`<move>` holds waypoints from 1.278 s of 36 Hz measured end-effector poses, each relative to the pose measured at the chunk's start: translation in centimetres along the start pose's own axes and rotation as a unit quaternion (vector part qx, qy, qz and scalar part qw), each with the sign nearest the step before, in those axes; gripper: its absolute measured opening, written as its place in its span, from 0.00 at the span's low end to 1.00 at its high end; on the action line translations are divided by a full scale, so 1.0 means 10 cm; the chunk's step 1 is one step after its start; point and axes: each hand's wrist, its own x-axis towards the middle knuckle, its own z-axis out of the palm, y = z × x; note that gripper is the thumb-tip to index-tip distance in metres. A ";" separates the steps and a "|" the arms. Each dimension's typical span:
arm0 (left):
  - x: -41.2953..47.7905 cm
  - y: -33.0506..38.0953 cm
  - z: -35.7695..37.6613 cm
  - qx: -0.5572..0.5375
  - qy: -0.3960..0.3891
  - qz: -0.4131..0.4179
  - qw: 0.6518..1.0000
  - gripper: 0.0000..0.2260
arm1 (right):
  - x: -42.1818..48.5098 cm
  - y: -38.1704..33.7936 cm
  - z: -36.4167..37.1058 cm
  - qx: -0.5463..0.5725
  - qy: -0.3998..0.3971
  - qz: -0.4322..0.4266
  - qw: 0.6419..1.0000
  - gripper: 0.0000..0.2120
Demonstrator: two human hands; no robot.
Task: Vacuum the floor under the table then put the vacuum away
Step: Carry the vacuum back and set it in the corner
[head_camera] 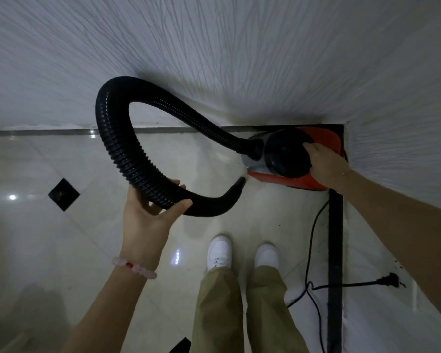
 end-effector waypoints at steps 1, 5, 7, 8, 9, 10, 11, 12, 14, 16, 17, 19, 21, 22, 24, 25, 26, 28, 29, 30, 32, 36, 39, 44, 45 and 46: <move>0.00 0.00 -0.01 -0.011 0.001 0.005 1.000 0.22 | -0.01 -0.01 -0.01 0.001 -0.004 0.001 1.000 0.29; 0.00 -0.01 -0.01 -0.035 0.001 0.019 0.999 0.21 | -0.03 -0.07 -0.02 0.003 -0.015 0.025 1.000 0.30; -0.02 -0.01 0.02 -0.016 0.005 0.034 0.999 0.22 | -0.05 -0.10 -0.01 0.000 -0.020 0.034 0.999 0.32; -0.03 -0.01 0.04 -0.005 0.006 0.041 0.999 0.23 | -0.06 -0.11 -0.01 0.000 -0.022 0.038 0.999 0.32; -0.04 -0.01 0.08 0.003 0.008 0.047 0.999 0.23 | -0.07 -0.12 -0.01 0.000 -0.025 0.042 0.999 0.33; -0.05 -0.01 0.11 0.007 0.009 0.052 0.999 0.24 | -0.08 -0.12 -0.01 0.000 -0.030 0.045 0.999 0.33; -0.05 -0.02 0.14 0.010 0.010 0.054 0.998 0.24 | -0.09 -0.13 -0.01 -0.002 -0.034 0.047 0.998 0.33; -0.06 -0.02 0.17 0.015 0.012 0.056 0.998 0.24 | -0.10 -0.13 -0.01 -0.003 -0.036 0.048 0.998 0.34; -0.06 -0.03 0.22 0.018 0.016 0.058 0.998 0.24 | -0.11 -0.13 0.00 -0.002 -0.037 0.051 0.998 0.34; -0.06 -0.02 0.28 0.010 0.019 0.057 0.998 0.23 | -0.11 -0.12 0.00 0.002 -0.036 0.053 0.998 0.34; -0.05 -0.03 0.30 0.004 0.020 0.054 0.998 0.23 | -0.10 -0.11 0.00 0.005 -0.035 0.053 0.998 0.34; -0.06 -0.08 0.34 -0.001 0.022 0.042 0.999 0.23 | -0.09 -0.11 0.01 0.013 -0.036 0.055 0.998 0.34; -0.08 -0.21 0.34 0.007 0.009 0.021 1.000 0.23 | -0.10 -0.10 0.01 0.022 -0.038 0.056 0.997 0.34; -0.10 -0.30 0.33 0.013 -0.002 0.006 1.000 0.23 | -0.10 -0.10 0.00 0.026 -0.037 0.056 0.997 0.33; -0.14 -0.51 0.29 0.032 -0.017 -0.035 0.999 0.23 | -0.10 -0.10 0.00 0.034 -0.036 0.054 0.997 0.33; -0.16 -0.62 0.26 0.043 -0.022 -0.056 0.997 0.22 | -0.10 -0.10 0.00 0.036 -0.037 0.054 0.997 0.33; -0.19 -0.71 0.24 0.051 -0.028 -0.075 0.995 0.22 | -0.10 -0.10 0.00 0.038 -0.037 0.055 0.997 0.33; -0.24 -0.84 0.21 0.064 -0.037 -0.100 0.992 0.20 | -0.09 -0.09 -0.01 0.041 -0.038 0.056 0.997 0.33; -0.26 -0.88 0.20 0.070 -0.042 -0.107 0.991 0.18 | -0.09 -0.08 -0.02 0.043 -0.038 0.053 0.997 0.33; -0.29 -0.91 0.19 0.074 -0.046 -0.113 0.990 0.18 | -0.09 -0.08 -0.01 0.045 -0.040 0.049 0.997 0.34; -0.32 -0.95 0.19 0.084 -0.054 -0.124 0.987 0.17 | -0.10 -0.08 -0.02 0.050 -0.042 0.043 0.997 0.34; -0.32 -1.01 0.25 0.118 -0.050 -0.140 0.982 0.16 | -0.15 -0.07 -0.01 0.065 -0.027 0.042 0.997 0.33; -0.30 -1.01 0.32 0.107 -0.034 -0.161 0.981 0.20 | -0.25 -0.06 0.03 0.096 -0.003 0.039 0.995 0.33; -0.17 -0.97 0.42 0.054 0.051 -0.190 0.979 0.16 | -0.48 0.07 0.11 0.108 0.013 0.045 0.993 0.32; -0.16 -0.98 0.43 0.049 0.068 -0.195 0.977 0.16 | -0.53 0.10 0.12 0.114 0.012 0.053 0.992 0.31; -0.15 -0.99 0.42 0.048 0.076 -0.201 0.976 0.16 | -0.58 0.12 0.14 0.122 0.012 0.061 0.991 0.30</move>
